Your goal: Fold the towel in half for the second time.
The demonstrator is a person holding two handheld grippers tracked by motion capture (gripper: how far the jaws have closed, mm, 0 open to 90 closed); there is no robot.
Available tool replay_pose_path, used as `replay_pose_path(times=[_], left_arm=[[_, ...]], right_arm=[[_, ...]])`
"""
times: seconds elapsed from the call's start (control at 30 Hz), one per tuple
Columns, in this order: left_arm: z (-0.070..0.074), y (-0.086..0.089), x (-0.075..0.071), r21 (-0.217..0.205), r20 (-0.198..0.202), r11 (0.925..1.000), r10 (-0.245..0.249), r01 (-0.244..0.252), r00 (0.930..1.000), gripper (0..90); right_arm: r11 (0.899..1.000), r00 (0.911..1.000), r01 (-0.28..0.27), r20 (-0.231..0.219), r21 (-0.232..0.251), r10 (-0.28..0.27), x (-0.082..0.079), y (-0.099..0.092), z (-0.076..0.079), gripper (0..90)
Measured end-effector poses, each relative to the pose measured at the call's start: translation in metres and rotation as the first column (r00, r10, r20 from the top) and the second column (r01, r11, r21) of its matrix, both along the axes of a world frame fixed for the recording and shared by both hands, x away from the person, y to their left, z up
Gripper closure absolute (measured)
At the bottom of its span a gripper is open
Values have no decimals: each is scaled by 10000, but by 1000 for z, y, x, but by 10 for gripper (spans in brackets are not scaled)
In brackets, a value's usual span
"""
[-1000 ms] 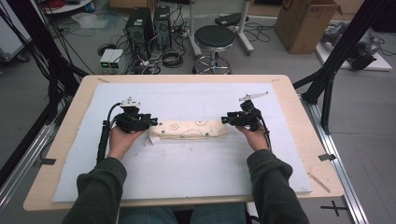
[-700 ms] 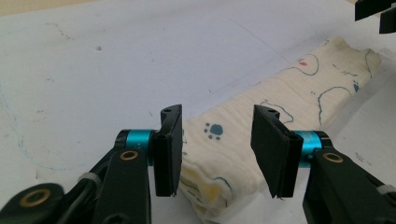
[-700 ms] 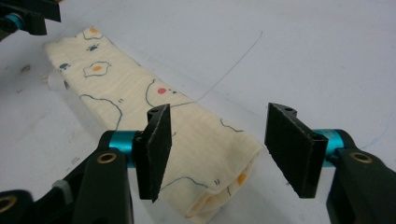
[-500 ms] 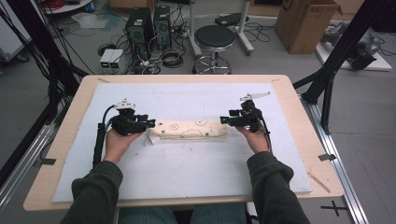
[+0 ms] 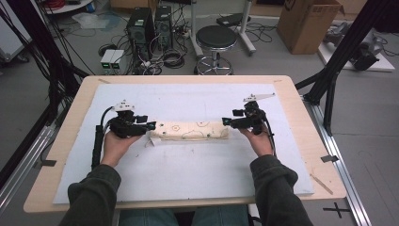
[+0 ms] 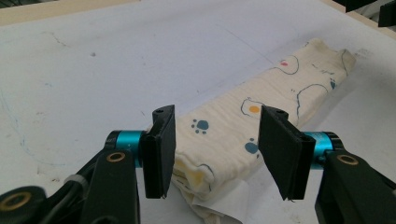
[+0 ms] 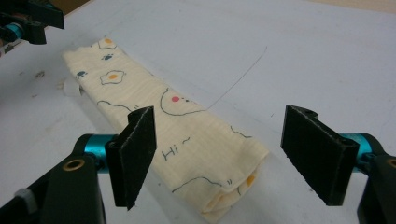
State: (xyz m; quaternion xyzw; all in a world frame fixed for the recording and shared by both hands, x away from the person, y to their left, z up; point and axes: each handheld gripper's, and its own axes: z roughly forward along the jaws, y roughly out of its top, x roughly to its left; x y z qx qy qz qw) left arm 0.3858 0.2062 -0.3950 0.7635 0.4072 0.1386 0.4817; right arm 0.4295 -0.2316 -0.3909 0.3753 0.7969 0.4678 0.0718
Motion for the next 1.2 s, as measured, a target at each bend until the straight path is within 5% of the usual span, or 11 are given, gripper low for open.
replay_pose_path(times=[1.2], left_arm=[[4,4,-30,159,370,9990,-433,427,9984,390]], right_arm=[[9999,9991,-31,425,-156,37,-23,2,8,180]])
